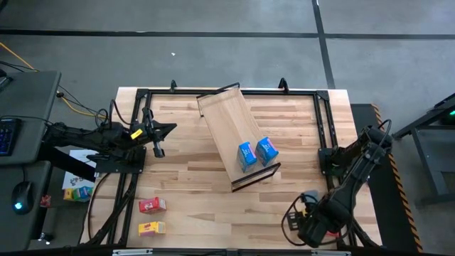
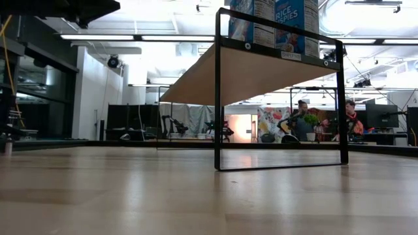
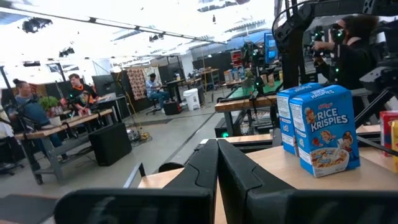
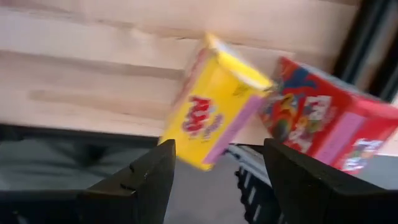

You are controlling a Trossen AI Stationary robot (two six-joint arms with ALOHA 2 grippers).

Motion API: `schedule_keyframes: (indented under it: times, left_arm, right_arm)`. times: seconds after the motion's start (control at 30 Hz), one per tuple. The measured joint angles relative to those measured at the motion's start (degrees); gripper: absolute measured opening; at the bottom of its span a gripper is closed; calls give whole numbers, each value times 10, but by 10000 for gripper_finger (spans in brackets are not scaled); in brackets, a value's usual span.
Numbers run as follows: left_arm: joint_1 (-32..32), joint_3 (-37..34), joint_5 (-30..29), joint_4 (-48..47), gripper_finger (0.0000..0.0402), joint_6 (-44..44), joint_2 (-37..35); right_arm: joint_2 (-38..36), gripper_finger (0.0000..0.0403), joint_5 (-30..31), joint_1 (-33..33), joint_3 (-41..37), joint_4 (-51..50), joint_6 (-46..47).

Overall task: Stack cereal on shelf
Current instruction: Put the right yellow cereal box on the shelf

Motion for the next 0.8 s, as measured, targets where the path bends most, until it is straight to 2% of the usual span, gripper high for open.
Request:
schedule_keyframes:
  times: [0.3, 0.5, 0.8]
  left_arm:
    - [0, 0, -1, -1, 1, 5, 0]
    - [0, 0, -1, -2, 1, 3, 0]
    - [0, 0, -2, -2, 1, 2, 0]
  right_arm:
    - [1, 236, 7, -29, 0, -18, -1]
    - [16, 236, -25, -24, 0, -11, 2]
    - [38, 236, -8, -24, 0, -11, -1]
